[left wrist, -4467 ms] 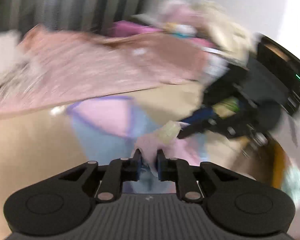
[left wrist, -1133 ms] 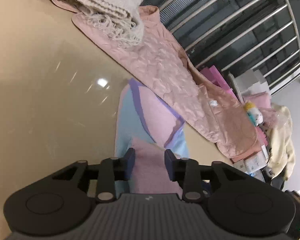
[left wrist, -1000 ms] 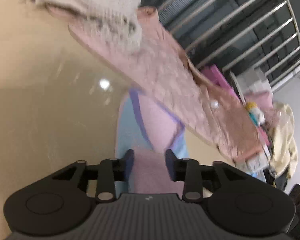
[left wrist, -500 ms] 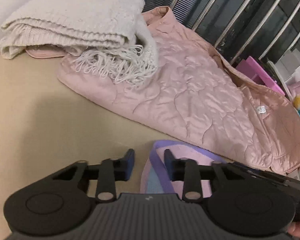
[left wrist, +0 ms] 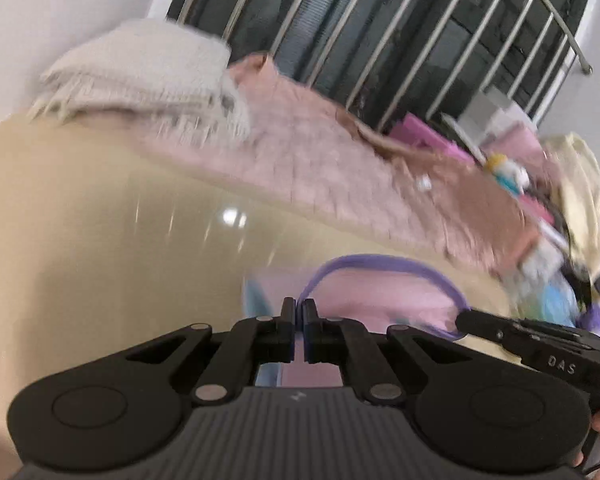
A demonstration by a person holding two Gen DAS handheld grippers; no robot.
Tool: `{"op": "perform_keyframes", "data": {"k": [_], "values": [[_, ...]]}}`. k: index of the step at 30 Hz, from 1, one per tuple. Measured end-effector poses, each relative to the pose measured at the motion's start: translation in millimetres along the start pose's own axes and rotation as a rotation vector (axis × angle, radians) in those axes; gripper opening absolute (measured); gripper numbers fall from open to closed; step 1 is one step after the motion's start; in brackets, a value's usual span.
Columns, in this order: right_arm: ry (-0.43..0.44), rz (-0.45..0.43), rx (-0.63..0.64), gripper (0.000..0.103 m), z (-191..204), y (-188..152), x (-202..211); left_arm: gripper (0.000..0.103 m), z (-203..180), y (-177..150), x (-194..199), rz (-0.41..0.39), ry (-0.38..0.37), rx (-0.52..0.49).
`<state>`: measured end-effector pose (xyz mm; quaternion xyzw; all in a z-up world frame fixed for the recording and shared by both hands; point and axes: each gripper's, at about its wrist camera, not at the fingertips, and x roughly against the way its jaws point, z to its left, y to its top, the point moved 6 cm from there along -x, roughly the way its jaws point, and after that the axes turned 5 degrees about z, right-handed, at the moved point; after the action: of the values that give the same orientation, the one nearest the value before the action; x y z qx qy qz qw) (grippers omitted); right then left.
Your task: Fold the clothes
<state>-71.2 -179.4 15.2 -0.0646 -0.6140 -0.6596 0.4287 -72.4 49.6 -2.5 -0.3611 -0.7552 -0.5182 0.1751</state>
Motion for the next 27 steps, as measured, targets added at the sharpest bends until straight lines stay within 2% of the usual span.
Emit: {"op": "perform_keyframes", "data": {"k": [1, 2, 3, 4, 6, 7, 9, 12, 14, 15, 17, 18, 19, 20, 21, 23, 26, 27], "values": [[0.014, 0.02, 0.013, 0.002, 5, -15, 6, 0.004, 3, -16, 2, 0.022, -0.009, 0.007], [0.02, 0.028, 0.014, 0.002, 8, -23, 11, 0.011, 8, -28, 4, 0.035, -0.005, 0.017], [0.027, 0.036, 0.015, 0.006, 11, -31, 17, 0.027, 12, -38, 7, 0.043, -0.004, 0.029], [0.035, 0.036, 0.017, 0.008, 13, -37, 23, 0.033, 16, -42, 13, 0.031, -0.021, 0.045], [0.054, -0.009, 0.021, 0.024, 13, -32, 35, 0.037, 15, -35, 27, -0.011, -0.067, 0.063], [0.055, -0.043, 0.015, 0.028, 12, -25, 38, 0.038, 11, -27, 32, -0.042, -0.085, 0.059], [0.051, -0.086, 0.005, 0.028, 14, -11, 33, 0.046, -1, -9, 38, -0.108, -0.103, 0.042], [0.032, -0.13, 0.014, 0.028, 21, 6, 2, 0.047, -30, 13, 23, -0.166, -0.109, -0.035], [-0.029, -0.07, 0.057, 0.02, 28, 7, -34, 0.045, -39, 18, 0, -0.141, -0.053, -0.085], [-0.049, -0.044, 0.073, 0.018, 32, 3, -46, 0.039, -37, 17, -13, -0.108, 0.0, -0.096], [-0.049, -0.018, 0.092, 0.018, 36, -11, -57, 0.035, -24, 9, -31, -0.038, 0.08, -0.082], [-0.054, -0.019, 0.097, 0.023, 36, -16, -56, 0.036, -16, 2, -35, -0.009, 0.095, -0.069], [-0.065, -0.025, 0.098, 0.028, 34, -19, -52, 0.037, -10, -3, -34, -0.018, 0.088, -0.054], [-0.076, -0.03, 0.099, 0.038, 32, -23, -48, 0.039, -4, -6, -32, -0.024, 0.082, -0.04], [-0.081, -0.04, 0.093, 0.04, 30, -25, -43, 0.041, -3, -6, -28, -0.018, 0.085, -0.03], [-0.045, -0.096, 0.039, 0.04, 24, -16, -28, 0.044, -3, -3, -17, -0.035, 0.067, -0.007], [0.011, -0.148, -0.021, 0.04, 17, 1, -25, 0.058, -10, 8, -10, -0.099, 0.036, -0.001], [-0.005, -0.124, -0.02, 0.04, 16, 4, -36, 0.058, -11, 10, -16, -0.096, 0.079, -0.01]]}}
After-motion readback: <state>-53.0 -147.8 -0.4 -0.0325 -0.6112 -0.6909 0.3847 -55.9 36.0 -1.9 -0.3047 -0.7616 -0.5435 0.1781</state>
